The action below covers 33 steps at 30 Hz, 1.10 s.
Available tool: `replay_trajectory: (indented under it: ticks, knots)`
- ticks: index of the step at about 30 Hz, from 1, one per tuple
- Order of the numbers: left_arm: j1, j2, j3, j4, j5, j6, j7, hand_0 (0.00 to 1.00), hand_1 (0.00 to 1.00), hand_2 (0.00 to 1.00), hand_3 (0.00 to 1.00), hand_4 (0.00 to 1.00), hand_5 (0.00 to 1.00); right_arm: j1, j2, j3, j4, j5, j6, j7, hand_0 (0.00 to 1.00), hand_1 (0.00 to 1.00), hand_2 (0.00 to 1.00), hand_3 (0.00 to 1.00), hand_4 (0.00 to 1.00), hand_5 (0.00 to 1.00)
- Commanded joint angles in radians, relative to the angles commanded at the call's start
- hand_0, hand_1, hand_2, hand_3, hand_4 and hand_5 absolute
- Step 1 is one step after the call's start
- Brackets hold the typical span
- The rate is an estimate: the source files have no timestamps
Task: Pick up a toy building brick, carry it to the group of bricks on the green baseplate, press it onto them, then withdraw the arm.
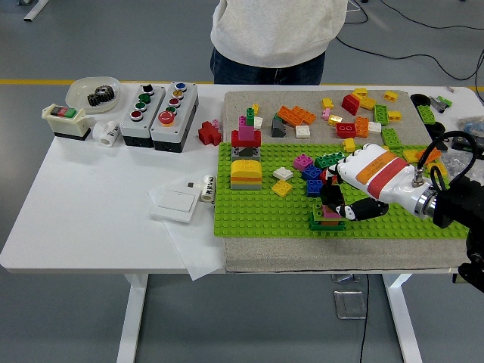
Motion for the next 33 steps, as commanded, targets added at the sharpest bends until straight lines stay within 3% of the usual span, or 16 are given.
replay_trajectory:
  ticks: [33]
  knots:
    - [-0.002,-0.001,0.002,0.000,-0.002,0.001,-0.002,0.490,0.578,0.640,0.578,0.604,0.669,-0.006,-0.017,0.026,0.027,-0.014,-0.011,0.010,0.337,0.440,0.516,0.523,0.706,0.465]
